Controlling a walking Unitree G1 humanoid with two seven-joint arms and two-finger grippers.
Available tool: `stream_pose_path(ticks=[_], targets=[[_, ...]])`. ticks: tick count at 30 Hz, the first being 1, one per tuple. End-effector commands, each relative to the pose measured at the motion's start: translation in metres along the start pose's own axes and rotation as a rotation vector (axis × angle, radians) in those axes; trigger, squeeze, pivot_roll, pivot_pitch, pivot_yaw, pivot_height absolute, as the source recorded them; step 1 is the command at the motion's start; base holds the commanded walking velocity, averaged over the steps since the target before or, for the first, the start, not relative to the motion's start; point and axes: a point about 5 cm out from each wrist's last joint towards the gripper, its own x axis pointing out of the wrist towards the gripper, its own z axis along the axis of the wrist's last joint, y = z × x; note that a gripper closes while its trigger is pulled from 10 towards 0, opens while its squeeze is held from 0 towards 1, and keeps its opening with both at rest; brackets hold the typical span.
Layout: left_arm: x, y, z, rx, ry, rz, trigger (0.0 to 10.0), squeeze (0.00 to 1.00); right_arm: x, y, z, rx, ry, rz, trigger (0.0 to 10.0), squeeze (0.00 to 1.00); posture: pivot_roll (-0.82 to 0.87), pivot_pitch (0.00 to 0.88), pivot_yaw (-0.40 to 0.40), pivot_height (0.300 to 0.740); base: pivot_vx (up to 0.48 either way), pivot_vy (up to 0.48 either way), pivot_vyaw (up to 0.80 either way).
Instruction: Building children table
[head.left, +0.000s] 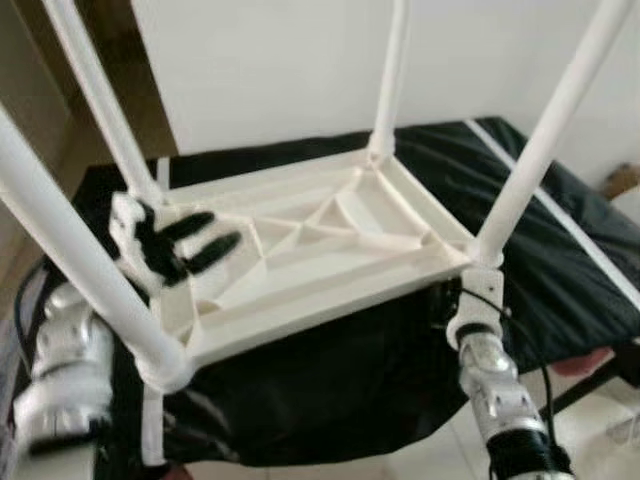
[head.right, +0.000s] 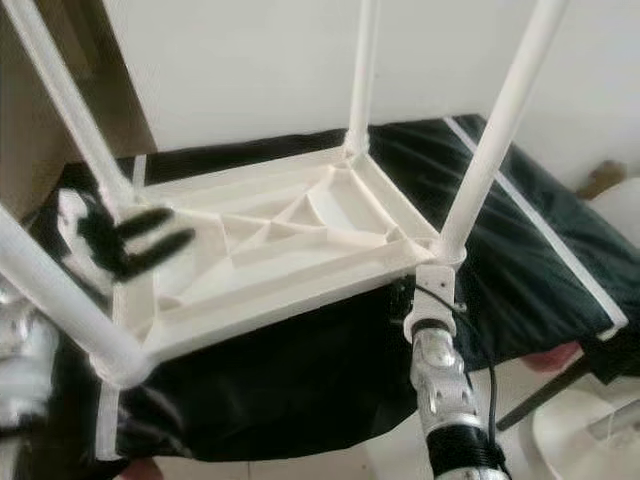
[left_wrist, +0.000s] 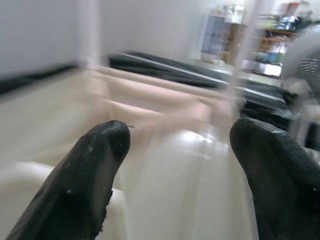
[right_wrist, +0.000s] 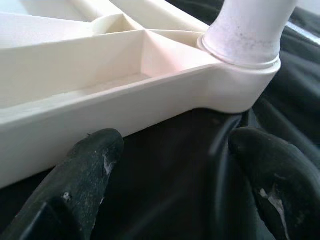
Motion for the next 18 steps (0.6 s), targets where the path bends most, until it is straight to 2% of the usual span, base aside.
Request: stream_pose_path(ticks=[1,2,3,4,5,6,8,9,10,11,12,15,16,18], targets=[[0.01,-0.012,0.002,0.005,-0.014,-0.083,10.0,0.0,0.001,0.007,-0.003,-0.003,0.031,0.029,10.0,0.0,-0.02,0.0,0.008,0.74,0.0,0.0,0.0],[0.01,-0.012,0.002,0.005,-0.014,-0.083,10.0,0.0,0.001,0.007,-0.003,-0.003,0.031,0.029,10.0,0.0,-0.02,0.0,0.008,0.74,0.0,0.0,0.0],[0.018,-0.022,-0.001,-0.019,-0.024,-0.108,10.0,0.0,0.004,0.01,-0.002,-0.006,0.03,0.047,10.0,0.0,-0.02,0.0,0.01,0.74,0.0,0.0,0.0],[0.018,-0.022,-0.001,-0.019,-0.024,-0.108,10.0,0.0,0.004,0.01,-0.002,-0.006,0.03,0.047,10.0,0.0,-0.02,0.0,0.01,0.74,0.0,0.0,0.0],[0.028,-0.036,-0.004,-0.046,-0.034,-0.142,10.0,0.0,0.008,0.012,0.0,-0.022,0.025,0.066,10.0,0.0,-0.02,0.0,0.011,0.74,0.0,0.0,0.0],[0.028,-0.036,-0.004,-0.046,-0.034,-0.142,10.0,0.0,0.008,0.012,0.0,-0.022,0.025,0.066,10.0,0.0,-0.02,0.0,0.011,0.74,0.0,0.0,0.0],[0.046,-0.059,-0.007,-0.093,-0.06,-0.204,10.0,0.0,0.018,0.015,0.003,-0.035,0.023,0.101,10.0,0.0,-0.02,0.0,0.017,0.74,0.0,0.0,0.0],[0.046,-0.059,-0.007,-0.093,-0.06,-0.204,10.0,0.0,0.018,0.015,0.003,-0.035,0.023,0.101,10.0,0.0,-0.02,0.0,0.017,0.74,0.0,0.0,0.0],[0.06,-0.076,-0.007,-0.13,-0.096,-0.244,10.0,0.0,0.027,0.017,0.006,-0.017,0.025,0.155,10.0,0.0,-0.03,0.0,0.018,0.74,0.0,0.0,0.0],[0.066,-0.084,-0.007,-0.15,-0.108,-0.255,10.0,0.0,0.031,0.018,0.009,-0.019,0.018,0.166,10.0,0.0,-0.03,0.0,0.02,0.74,0.0,0.0,0.0],[0.066,-0.084,-0.007,-0.15,-0.108,-0.255,10.0,0.0,0.031,0.018,0.009,-0.019,0.018,0.166,10.0,0.0,-0.03,0.0,0.02,0.74,0.0,0.0,0.0],[0.074,-0.102,-0.008,-0.198,-0.12,-0.277,10.0,0.0,0.037,0.022,0.014,-0.048,0.002,0.2,10.0,0.0,-0.04,0.0,0.027,0.74,0.0,0.0,0.0],[0.074,-0.102,-0.008,-0.198,-0.12,-0.277,10.0,0.0,0.037,0.022,0.014,-0.048,0.002,0.2,10.0,0.0,-0.04,0.0,0.027,0.74,0.0,0.0,0.0],[0.077,-0.111,-0.009,-0.214,-0.12,-0.291,10.0,0.0,0.04,0.028,0.014,-0.04,0.014,0.249,10.0,0.0,-0.03,0.0,0.027,0.74,0.0,0.0,0.0]])
